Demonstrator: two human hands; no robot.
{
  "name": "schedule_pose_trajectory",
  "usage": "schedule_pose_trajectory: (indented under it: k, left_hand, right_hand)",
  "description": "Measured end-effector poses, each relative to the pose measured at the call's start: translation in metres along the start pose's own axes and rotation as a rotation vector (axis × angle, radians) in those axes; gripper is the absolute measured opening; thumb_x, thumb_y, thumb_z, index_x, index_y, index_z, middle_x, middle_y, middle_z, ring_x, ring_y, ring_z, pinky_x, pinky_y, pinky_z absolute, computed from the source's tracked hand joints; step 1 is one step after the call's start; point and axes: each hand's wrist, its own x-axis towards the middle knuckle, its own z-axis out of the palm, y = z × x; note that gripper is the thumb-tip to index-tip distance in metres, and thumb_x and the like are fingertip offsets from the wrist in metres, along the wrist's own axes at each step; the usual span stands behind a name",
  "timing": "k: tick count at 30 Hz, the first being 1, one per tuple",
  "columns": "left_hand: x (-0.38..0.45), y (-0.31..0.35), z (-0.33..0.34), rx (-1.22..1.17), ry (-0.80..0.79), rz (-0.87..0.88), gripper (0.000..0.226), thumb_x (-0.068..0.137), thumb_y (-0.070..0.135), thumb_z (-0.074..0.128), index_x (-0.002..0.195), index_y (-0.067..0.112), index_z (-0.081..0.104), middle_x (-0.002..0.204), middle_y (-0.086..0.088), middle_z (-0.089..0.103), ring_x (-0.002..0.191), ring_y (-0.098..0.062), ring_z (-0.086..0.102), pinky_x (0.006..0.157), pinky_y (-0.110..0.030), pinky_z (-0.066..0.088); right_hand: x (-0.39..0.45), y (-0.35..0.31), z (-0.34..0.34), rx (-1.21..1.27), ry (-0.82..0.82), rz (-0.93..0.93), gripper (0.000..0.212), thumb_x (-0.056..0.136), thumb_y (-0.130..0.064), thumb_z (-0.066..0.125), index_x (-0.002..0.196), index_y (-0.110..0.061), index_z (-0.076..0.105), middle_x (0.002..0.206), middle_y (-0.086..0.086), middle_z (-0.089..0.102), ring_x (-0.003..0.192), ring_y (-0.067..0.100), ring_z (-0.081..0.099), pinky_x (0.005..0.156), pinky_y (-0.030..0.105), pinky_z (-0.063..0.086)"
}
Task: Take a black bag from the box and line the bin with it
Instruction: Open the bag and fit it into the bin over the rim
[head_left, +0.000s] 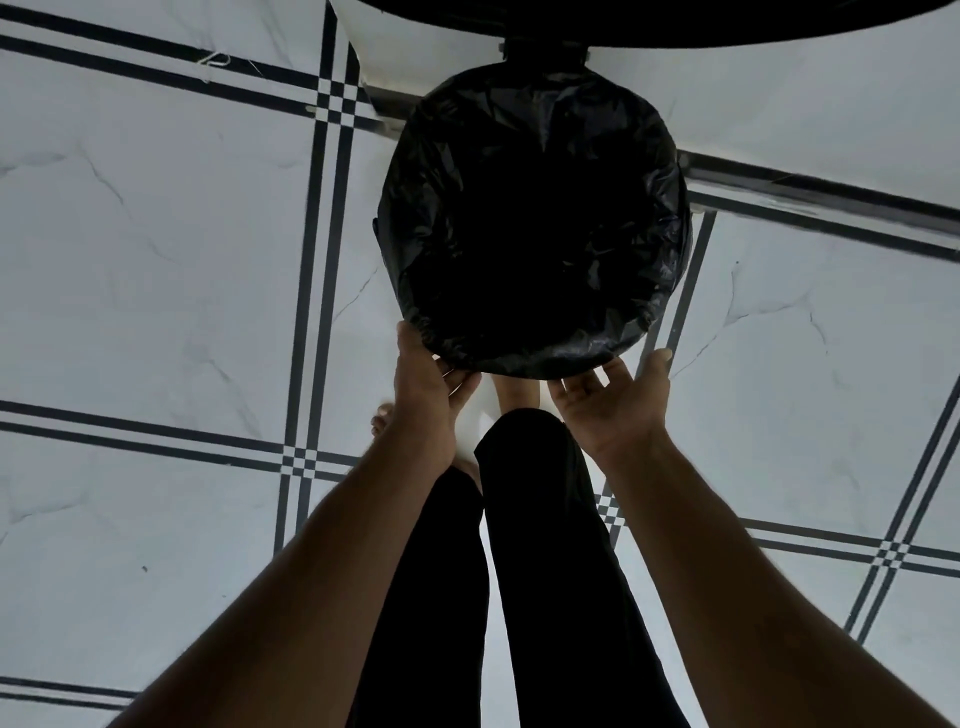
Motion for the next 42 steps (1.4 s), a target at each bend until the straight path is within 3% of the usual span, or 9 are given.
schedule_pose_trajectory:
  k: [7,12,18,22,26,31,34,38,42]
  left_hand:
    - [0.005,-0.003,-0.001,0.053,0.045,0.009,0.058,0.103,0.053,0.025,0.139,0.015,0.050,0.119,-0.008,0.065,0.107,-0.021,0.064,0.083,-0.030,0.052]
    - [0.017,0.007,0.002,0.079,0.131,0.072,0.056,0.104,0.049,0.021,0.139,0.016,0.050,0.125,-0.006,0.063,0.099,-0.015,0.065,0.073,-0.023,0.053]
    - [0.026,0.028,-0.001,0.067,0.216,0.135,0.053,0.102,0.049,0.028,0.143,0.018,0.042,0.129,-0.007,0.061,0.101,-0.017,0.065,0.075,-0.025,0.055]
    - [0.030,0.038,-0.007,0.184,0.235,0.326,0.011,0.094,0.030,0.043,0.084,0.026,0.048,0.102,-0.013,0.060,0.093,-0.027,0.061,0.095,-0.044,0.053]
    - [0.024,0.043,-0.008,0.303,0.217,0.427,0.020,0.079,0.015,0.045,0.062,0.024,0.043,0.072,-0.001,0.046,0.080,-0.022,0.046,0.078,-0.036,0.043]
    - [0.027,0.038,-0.016,0.339,0.184,0.488,0.022,0.092,0.014,0.049,0.100,0.015,0.070,0.095,-0.001,0.069,0.093,-0.021,0.069,0.088,-0.036,0.058]
    - [0.025,0.040,-0.017,0.378,0.162,0.537,0.019,0.085,0.023,0.053,0.090,0.023,0.071,0.101,-0.002,0.074,0.098,-0.022,0.070,0.092,-0.042,0.057]
    - [0.022,0.049,-0.010,0.385,0.096,0.537,0.012,0.080,0.025,0.049,0.076,0.020,0.059,0.087,-0.006,0.063,0.082,-0.023,0.059,0.083,-0.035,0.049]
    - [0.022,0.062,-0.005,0.363,0.037,0.412,0.014,0.078,0.033,0.054,0.087,0.022,0.054,0.089,-0.001,0.048,0.081,-0.019,0.045,0.076,-0.035,0.041]
  right_hand:
    - [0.007,-0.024,-0.003,-0.392,0.018,-0.093,0.035,0.095,-0.046,0.058,0.101,-0.013,0.068,0.091,0.004,0.073,0.091,0.019,0.069,0.087,0.034,0.056]
    - [0.012,-0.066,0.006,-0.282,-0.042,-0.164,0.024,0.100,-0.037,0.055,0.087,-0.018,0.063,0.062,-0.004,0.067,0.060,0.008,0.066,0.063,0.023,0.055]
    - [0.026,-0.093,0.024,-0.499,-0.105,-0.224,0.013,0.087,-0.014,0.072,0.098,-0.014,0.064,0.084,-0.001,0.069,0.075,0.011,0.066,0.065,0.022,0.056]
    - [0.037,-0.095,0.021,-0.602,-0.014,-0.337,0.017,0.092,-0.009,0.065,0.083,-0.022,0.056,0.081,-0.003,0.068,0.077,0.013,0.064,0.068,0.027,0.055]
    - [0.037,-0.090,0.022,-0.715,0.071,-0.457,0.022,0.091,-0.006,0.066,0.078,-0.021,0.056,0.074,-0.001,0.064,0.061,0.009,0.059,0.053,0.021,0.043]
    - [0.040,-0.090,0.024,-0.939,0.164,-0.653,0.017,0.083,-0.020,0.070,0.082,-0.017,0.054,0.072,0.002,0.060,0.054,0.013,0.052,0.046,0.022,0.037]
    - [0.041,-0.092,0.025,-1.042,0.245,-0.684,0.026,0.075,-0.036,0.072,0.079,-0.019,0.052,0.073,0.003,0.059,0.053,0.016,0.051,0.052,0.029,0.040]
    - [0.042,-0.088,0.030,-1.032,0.239,-0.668,0.008,0.090,-0.013,0.056,0.085,-0.012,0.050,0.068,0.003,0.055,0.050,0.014,0.050,0.046,0.027,0.042]
    - [0.043,-0.083,0.031,-0.834,0.193,-0.550,0.018,0.094,0.000,0.046,0.087,-0.012,0.057,0.074,0.002,0.057,0.062,0.013,0.051,0.045,0.017,0.046]
